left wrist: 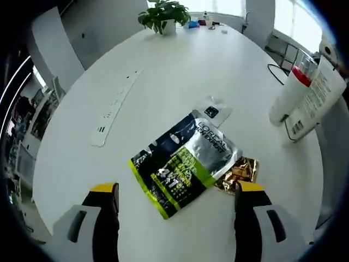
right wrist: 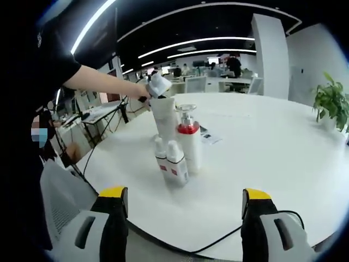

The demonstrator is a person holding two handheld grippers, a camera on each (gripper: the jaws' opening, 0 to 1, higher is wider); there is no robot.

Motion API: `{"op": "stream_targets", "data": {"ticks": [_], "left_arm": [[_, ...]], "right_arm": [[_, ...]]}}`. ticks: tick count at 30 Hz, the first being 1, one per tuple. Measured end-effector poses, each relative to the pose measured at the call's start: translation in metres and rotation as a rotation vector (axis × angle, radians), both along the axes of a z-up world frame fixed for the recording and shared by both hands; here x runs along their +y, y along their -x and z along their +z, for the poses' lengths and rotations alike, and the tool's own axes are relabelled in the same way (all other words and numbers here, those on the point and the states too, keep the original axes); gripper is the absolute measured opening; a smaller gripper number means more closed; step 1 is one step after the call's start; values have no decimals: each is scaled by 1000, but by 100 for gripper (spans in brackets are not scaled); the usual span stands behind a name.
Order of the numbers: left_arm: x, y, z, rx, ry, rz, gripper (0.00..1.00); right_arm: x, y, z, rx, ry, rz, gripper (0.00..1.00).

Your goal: Arrange the skincare products in the storage area until every visible bottle or jar stands upright without overlapping.

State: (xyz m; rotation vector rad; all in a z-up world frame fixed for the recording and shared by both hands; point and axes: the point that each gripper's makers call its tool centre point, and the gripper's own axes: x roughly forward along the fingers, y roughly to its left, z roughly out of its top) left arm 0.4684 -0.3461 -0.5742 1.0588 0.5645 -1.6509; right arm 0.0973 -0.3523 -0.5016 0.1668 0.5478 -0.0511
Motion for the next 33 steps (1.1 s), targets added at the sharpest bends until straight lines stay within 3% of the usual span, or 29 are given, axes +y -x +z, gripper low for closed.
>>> {"op": "stream_targets", "data": {"ticks": [12,18,23,28,29,33], "left_arm": [[-12,-7,-17,-26,-82,-131,79],[-16,4,-31,14,-107,-114,77],[-16,0,-47,29,-141,-111,75],[-13,6,-49,116,-168,-58,76],[-16,3,-48,95,-150,-67,77],[-16,4,-47,105,-132,-78,76]], "right_arm": [[-1,1,-3,13,-11,-9,89],[-2,1,-3,16,-20,-17,88],[-3,1,-4,20,-21,-23,88],[-3,2,-5,25,-23,-29,88],[-4,2,-5,25,-24,-31,88],[-5,2,-6,27,-24,-37,87]]}}
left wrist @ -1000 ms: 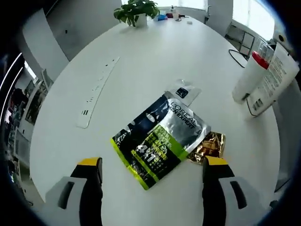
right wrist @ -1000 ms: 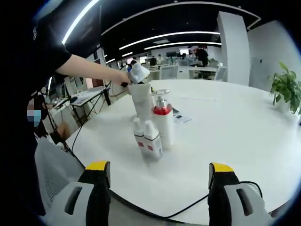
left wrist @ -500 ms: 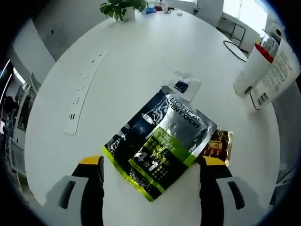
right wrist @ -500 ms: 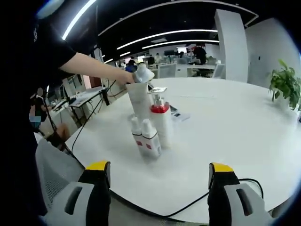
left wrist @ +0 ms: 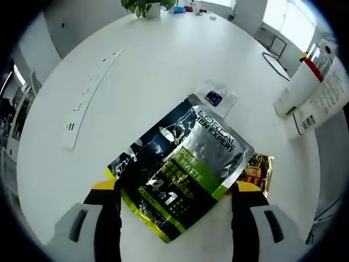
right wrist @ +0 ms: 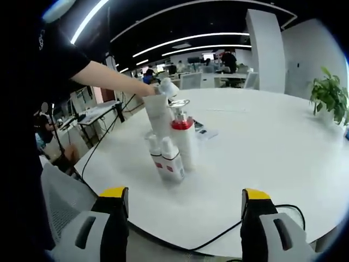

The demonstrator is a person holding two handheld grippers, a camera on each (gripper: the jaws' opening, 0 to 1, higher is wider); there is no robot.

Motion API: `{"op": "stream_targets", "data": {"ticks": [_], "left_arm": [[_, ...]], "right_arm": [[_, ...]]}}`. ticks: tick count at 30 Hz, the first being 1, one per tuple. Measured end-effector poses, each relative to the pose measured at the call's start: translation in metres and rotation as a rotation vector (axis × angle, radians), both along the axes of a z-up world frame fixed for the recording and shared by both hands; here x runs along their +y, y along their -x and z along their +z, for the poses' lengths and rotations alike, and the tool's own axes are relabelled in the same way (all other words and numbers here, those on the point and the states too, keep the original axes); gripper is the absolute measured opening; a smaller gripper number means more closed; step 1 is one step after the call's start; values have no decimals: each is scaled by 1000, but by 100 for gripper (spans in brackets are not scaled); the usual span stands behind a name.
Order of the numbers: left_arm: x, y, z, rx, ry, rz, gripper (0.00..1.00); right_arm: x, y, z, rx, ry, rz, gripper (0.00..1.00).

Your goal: Arrange the skincare products in the storage area until every visible bottle or jar stands upright without overlapping.

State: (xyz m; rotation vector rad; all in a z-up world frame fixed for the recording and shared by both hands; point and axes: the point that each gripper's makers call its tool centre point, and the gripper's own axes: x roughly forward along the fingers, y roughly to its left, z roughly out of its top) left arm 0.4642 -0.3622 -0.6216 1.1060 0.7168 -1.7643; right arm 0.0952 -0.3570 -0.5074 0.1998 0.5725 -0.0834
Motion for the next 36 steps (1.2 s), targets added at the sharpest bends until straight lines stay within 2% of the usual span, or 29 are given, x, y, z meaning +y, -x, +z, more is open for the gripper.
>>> {"op": "stream_targets", "data": {"ticks": [3,4,8,13,15,21,23,25,30,33,36], "left_arm": [[-4,-3,3,5,18,26,69],[-5,-5,5,7,23,56,62],[-13,-9,7,12,49,131,52],[-16,-6,7,24,57,143,34],[-15,0,8,26,58,117,29],[-17,0,7,47,64,134,20],[-18,-2,5,69,57,150,12],[-18,-1,3,102,48,214,3],[-19,3,4,101,43,257,0],[-17,5,5,103,32,331,0],[-15,7,9,105,60,393,0]], "right_arm": [[0,0,-1,3,-2,0,87],[0,0,-1,4,-1,0,87],[0,1,-2,7,0,-2,87],[-1,1,-2,8,2,-2,87],[-1,1,-2,6,4,-2,87],[-2,1,-2,7,9,2,86],[-2,1,-2,6,10,2,86],[-2,1,-1,3,9,0,86],[-3,1,-1,3,10,0,86],[-3,1,-1,2,9,0,86],[-3,1,-1,0,10,-1,86]]}}
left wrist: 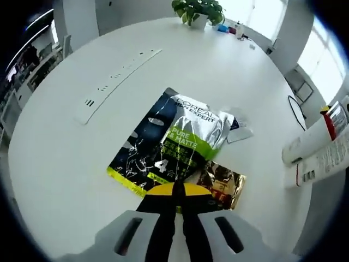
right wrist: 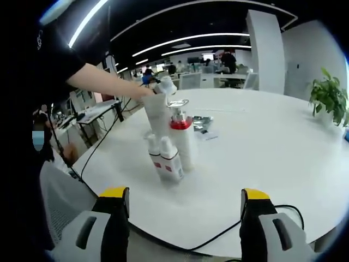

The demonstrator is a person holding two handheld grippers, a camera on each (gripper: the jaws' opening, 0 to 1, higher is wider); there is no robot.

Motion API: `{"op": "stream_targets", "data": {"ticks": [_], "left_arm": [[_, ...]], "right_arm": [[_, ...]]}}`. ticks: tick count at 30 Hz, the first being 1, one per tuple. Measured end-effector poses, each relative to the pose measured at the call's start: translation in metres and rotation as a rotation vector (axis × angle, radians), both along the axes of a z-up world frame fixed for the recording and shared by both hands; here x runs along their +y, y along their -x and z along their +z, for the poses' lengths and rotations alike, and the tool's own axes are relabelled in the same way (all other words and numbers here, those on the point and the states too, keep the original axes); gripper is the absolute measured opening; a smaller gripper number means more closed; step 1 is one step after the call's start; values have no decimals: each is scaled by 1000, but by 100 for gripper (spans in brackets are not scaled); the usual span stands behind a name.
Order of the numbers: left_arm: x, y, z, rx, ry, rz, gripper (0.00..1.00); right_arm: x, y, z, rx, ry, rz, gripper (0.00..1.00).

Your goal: Arrange the skincare products in the storage area until every visible bottle or jar stands upright without overlapping.

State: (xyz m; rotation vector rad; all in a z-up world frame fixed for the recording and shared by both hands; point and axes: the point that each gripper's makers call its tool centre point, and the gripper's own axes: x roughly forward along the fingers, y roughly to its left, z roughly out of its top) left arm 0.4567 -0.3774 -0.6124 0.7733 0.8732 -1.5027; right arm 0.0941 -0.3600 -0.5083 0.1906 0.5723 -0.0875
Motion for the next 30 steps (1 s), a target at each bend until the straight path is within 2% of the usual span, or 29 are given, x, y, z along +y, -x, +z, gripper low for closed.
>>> {"op": "stream_targets", "data": {"ticks": [5,7,9,12,13,14,17,18,20,21,26,29,30], "left_arm": [[10,9,10,16,31,66,0],[7,7,13,49,50,103,0],[12,12,21,92,71,145,0],[23,3,31,89,88,176,0],[27,3,33,106,83,191,0],[31,1,39,94,102,194,0],[41,6,49,110,127,229,0],[47,-2,49,99,128,237,0],[54,-7,48,85,117,238,0],[61,4,53,88,115,245,0],[71,8,63,99,142,281,0],[79,17,71,98,148,293,0],[88,27,74,95,154,299,0]], "right_arm": [[1,0,1,-1,5,4,86],[2,-1,1,2,10,12,86],[3,-1,1,1,16,18,86],[5,-2,2,-3,21,31,86],[6,-2,2,-4,23,35,86],[6,-2,2,-6,27,41,86],[8,-3,3,-6,36,53,86],[9,-3,4,-9,39,56,86],[10,-3,4,-11,45,60,86],[11,-3,4,-12,51,67,86],[14,-3,5,-16,59,90,87],[16,-4,7,-25,69,100,87],[18,-4,8,-25,73,108,87]]}}
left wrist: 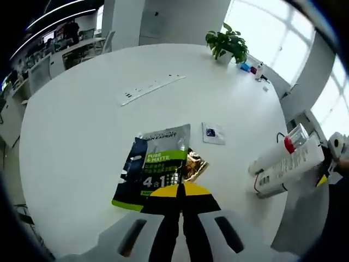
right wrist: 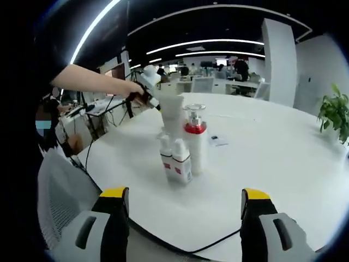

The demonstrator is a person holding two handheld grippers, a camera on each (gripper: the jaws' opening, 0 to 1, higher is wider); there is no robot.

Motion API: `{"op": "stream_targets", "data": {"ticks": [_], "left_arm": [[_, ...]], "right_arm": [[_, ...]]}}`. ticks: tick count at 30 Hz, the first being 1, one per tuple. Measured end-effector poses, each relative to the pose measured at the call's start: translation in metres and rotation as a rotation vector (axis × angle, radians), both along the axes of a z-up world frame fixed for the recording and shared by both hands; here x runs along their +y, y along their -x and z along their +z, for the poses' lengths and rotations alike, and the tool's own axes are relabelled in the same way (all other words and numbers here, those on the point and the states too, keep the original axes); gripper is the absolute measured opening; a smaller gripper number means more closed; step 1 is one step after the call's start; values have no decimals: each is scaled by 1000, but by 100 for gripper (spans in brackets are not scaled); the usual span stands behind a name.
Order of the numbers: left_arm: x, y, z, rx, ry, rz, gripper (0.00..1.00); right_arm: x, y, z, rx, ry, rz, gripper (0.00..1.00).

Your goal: Arrange the skincare products in the storage area until every visible bottle or jar stands upright without overlapping.

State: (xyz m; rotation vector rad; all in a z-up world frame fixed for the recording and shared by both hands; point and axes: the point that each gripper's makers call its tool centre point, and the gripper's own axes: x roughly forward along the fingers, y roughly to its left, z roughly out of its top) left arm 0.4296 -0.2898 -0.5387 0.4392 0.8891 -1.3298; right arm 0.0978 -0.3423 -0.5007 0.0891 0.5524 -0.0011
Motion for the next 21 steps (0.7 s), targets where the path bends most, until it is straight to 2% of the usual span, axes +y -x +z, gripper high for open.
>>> {"op": "stream_targets", "data": {"ticks": [1,5,9,12,14,19,21], "left_arm": [[5,6,2,-5,5,5,0],[9,6,2,8,26,37,0],[41,44,4,13,20,63,0],[42,38,2,21,28,88,0],[50,45,2,34,39,106,0],[77,72,10,38,67,154,0],[82,77,11,34,79,180,0]], "right_arm": [[1,0,0,0,6,6,87],[5,-2,3,-14,32,42,88],[12,-3,6,-20,57,80,87],[16,-3,10,-28,60,102,87],[25,-5,20,-63,2,111,86],[46,-15,40,-107,-45,168,84],[55,-23,51,-150,-112,166,83]]}}
